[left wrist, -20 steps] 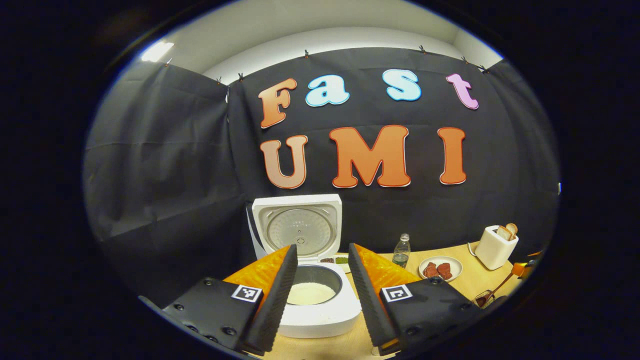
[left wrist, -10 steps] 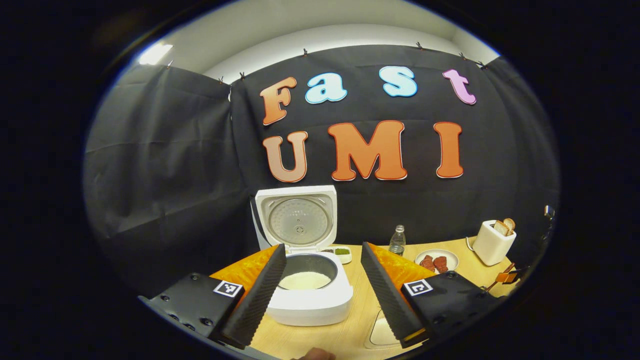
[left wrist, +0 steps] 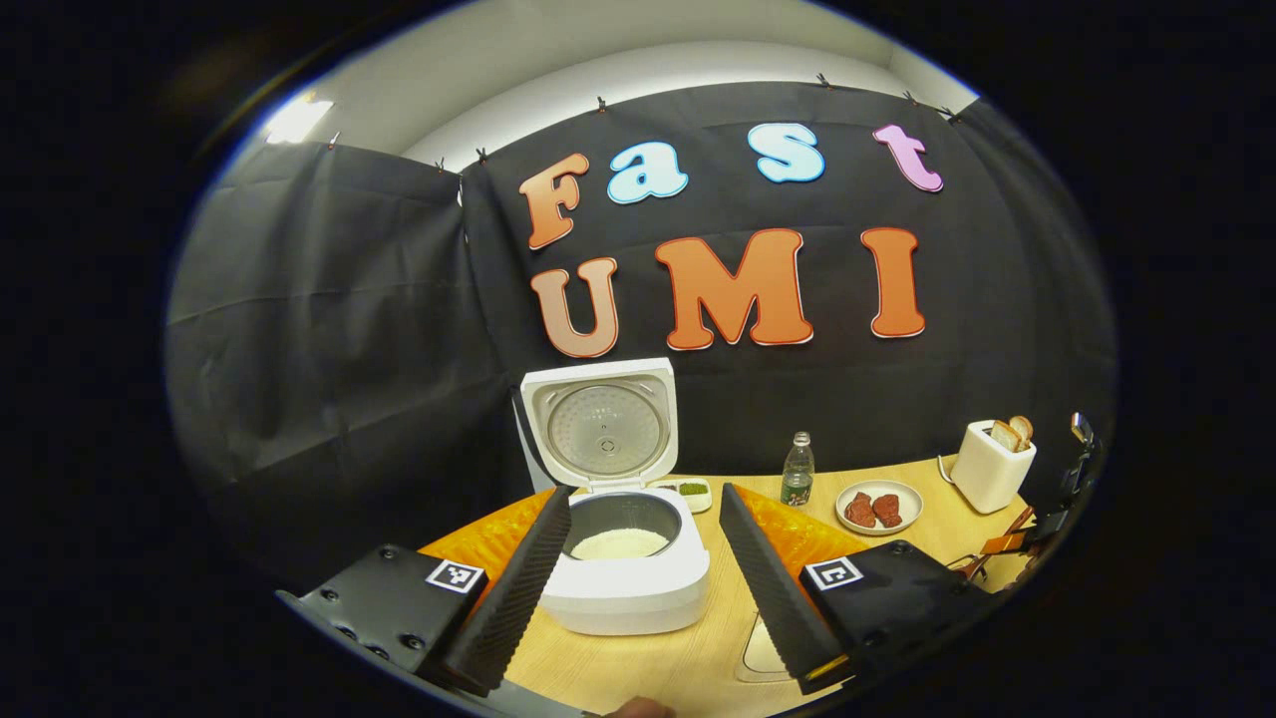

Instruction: Close the left gripper, press the button to open the rice cooker; take a wooden spoon from the chopstick holder with the right hand, scoop a spoonful of rice and pour it into the rice cooker, then put the wooden spoon back into the chopstick holder.

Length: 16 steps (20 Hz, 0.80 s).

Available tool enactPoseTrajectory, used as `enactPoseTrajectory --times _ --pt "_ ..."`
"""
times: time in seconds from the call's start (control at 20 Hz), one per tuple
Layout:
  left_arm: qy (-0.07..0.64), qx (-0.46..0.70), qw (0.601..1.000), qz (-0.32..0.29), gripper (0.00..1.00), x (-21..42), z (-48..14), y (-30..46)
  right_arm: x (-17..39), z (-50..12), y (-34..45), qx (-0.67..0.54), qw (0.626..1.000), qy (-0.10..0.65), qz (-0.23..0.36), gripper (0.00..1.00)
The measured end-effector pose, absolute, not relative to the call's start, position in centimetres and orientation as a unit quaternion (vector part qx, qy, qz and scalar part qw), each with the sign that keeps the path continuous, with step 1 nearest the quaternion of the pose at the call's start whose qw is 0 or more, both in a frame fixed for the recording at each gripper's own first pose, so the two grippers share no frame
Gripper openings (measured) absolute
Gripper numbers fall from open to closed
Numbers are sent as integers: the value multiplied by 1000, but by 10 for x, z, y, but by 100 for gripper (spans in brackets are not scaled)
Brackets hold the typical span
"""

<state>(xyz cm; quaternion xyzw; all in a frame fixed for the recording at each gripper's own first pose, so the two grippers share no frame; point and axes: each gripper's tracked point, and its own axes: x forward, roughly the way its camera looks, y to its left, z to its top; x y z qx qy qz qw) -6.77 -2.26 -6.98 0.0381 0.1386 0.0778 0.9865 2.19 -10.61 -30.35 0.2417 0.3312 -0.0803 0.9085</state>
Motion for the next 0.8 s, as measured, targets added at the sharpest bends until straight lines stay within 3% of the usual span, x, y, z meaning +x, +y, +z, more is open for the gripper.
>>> enactPoseTrajectory --times 0.35,0.8 --pt "142 27 987 76 100 -67 -78 -10 21 -263 -102 233 927 284 -79 11" --pt "144 6 987 64 97 -48 -87 26 18 -182 -78 189 958 204 -72 10"
